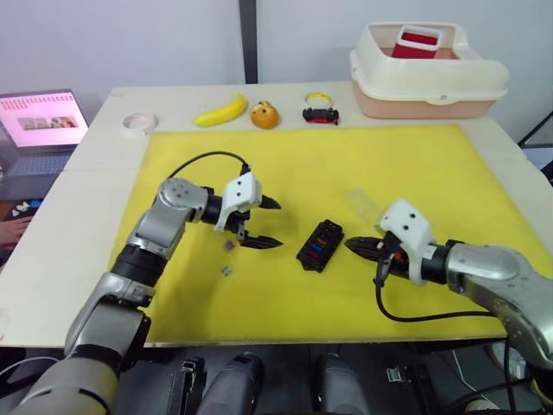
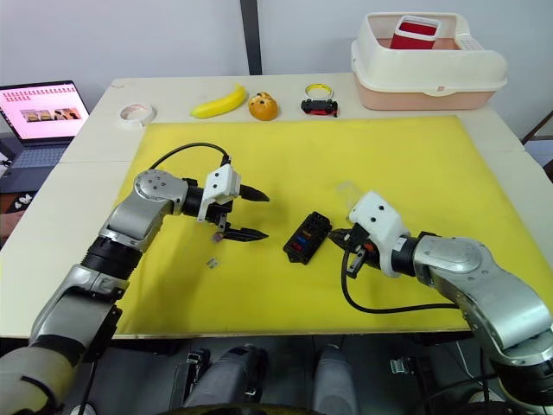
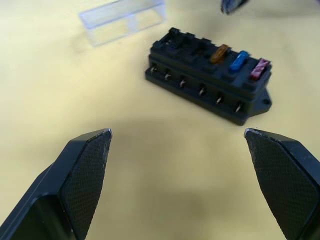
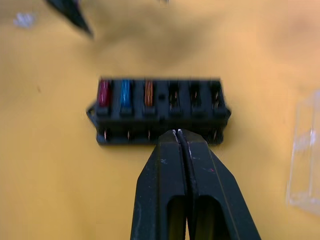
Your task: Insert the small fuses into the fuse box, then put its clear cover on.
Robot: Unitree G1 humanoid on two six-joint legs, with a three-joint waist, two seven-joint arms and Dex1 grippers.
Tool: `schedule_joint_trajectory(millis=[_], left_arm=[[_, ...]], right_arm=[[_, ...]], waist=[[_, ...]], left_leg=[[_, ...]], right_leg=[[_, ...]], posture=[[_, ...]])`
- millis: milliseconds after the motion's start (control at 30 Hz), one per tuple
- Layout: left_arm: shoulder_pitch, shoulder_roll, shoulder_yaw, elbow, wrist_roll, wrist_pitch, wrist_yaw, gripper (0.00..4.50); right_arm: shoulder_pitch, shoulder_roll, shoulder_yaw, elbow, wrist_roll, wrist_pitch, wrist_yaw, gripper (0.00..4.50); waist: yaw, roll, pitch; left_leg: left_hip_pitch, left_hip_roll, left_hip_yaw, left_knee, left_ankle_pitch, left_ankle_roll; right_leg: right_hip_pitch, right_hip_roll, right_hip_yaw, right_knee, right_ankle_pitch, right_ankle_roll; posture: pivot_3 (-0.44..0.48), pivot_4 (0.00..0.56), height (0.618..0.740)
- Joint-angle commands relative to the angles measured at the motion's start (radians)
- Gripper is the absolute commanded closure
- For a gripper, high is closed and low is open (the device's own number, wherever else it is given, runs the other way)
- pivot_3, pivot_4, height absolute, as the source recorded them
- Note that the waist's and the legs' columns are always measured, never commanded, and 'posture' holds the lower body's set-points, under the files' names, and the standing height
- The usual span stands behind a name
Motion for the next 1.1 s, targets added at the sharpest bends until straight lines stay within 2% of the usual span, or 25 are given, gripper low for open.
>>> schedule_joint_trajectory(millis=[33,200,333,567,733,833,1000,1100], left_arm=[[-0.023,-0.003,0.019,0.017,0.005,-0.042,0.003,0.00],[-0.036,-0.009,0.025,0.049,0.008,-0.065,0.012,0.00],[-0.054,0.035,0.084,0.040,-0.045,0.003,-0.014,0.00],[-0.013,0.254,0.172,0.005,-0.133,0.161,-0.167,0.00],[0.037,0.375,0.198,0.024,-0.151,0.226,-0.241,0.00],[0.110,0.437,0.216,-0.065,-0.224,0.343,-0.287,0.00],[0.317,0.585,0.235,-0.302,-0.431,0.561,-0.300,0.00],[0.410,0.616,0.259,-0.376,-0.481,0.622,-0.294,0.00]], right_arm=[[-0.004,-0.006,0.010,-0.015,-0.036,-0.031,-0.011,4.44],[-0.009,-0.002,0.030,-0.017,-0.051,-0.034,-0.010,4.44],[-0.072,0.004,-0.014,-0.063,0.038,0.021,0.016,4.44],[-0.264,-0.022,-0.089,-0.085,0.230,0.121,0.070,4.44],[-0.314,-0.101,-0.078,-0.080,0.254,0.100,0.143,4.44],[-0.324,-0.137,-0.066,-0.055,0.238,0.065,0.182,4.44],[-0.331,-0.162,-0.033,-0.033,0.208,0.014,0.222,4.44],[-0.348,-0.168,-0.019,-0.026,0.206,-0.002,0.240,4.44]], waist=[[0.000,0.000,0.000],[0.000,0.000,0.000],[-0.002,0.000,0.000],[-0.023,0.000,0.000],[-0.019,0.000,0.001],[-0.021,0.000,0.001],[-0.030,0.001,0.002],[-0.026,0.001,0.002]], left_leg=[[0.000,0.000,0.000,0.000,0.000,0.000],[0.000,0.000,0.000,0.000,0.000,0.000],[0.000,0.000,0.000,0.000,0.000,0.000],[0.000,0.001,-0.001,-0.001,0.000,0.000],[0.000,0.001,-0.001,-0.002,0.000,0.000],[0.000,0.001,-0.001,-0.001,0.000,0.000],[0.000,0.001,0.000,-0.003,0.000,0.000],[0.000,0.002,0.000,-0.004,0.000,0.000]], right_leg=[[0.000,0.000,0.000,0.000,0.000,0.000],[0.000,0.000,0.000,0.000,0.000,0.000],[0.000,0.000,0.000,0.000,0.000,0.000],[-0.001,0.001,0.000,0.000,0.000,0.000],[-0.001,0.001,0.000,0.000,0.000,0.000],[-0.001,0.001,0.000,0.000,0.000,0.000],[-0.003,0.000,0.000,0.000,0.000,0.000],[-0.003,0.001,0.000,0.000,0.000,0.000]], posture=[[0.000,0.150,0.740],[0.000,0.150,0.740],[0.000,0.150,0.740],[0.000,0.150,0.740],[0.000,0.150,0.740],[0.000,0.150,0.740],[0.000,0.150,0.740],[0.000,0.150,0.740]])
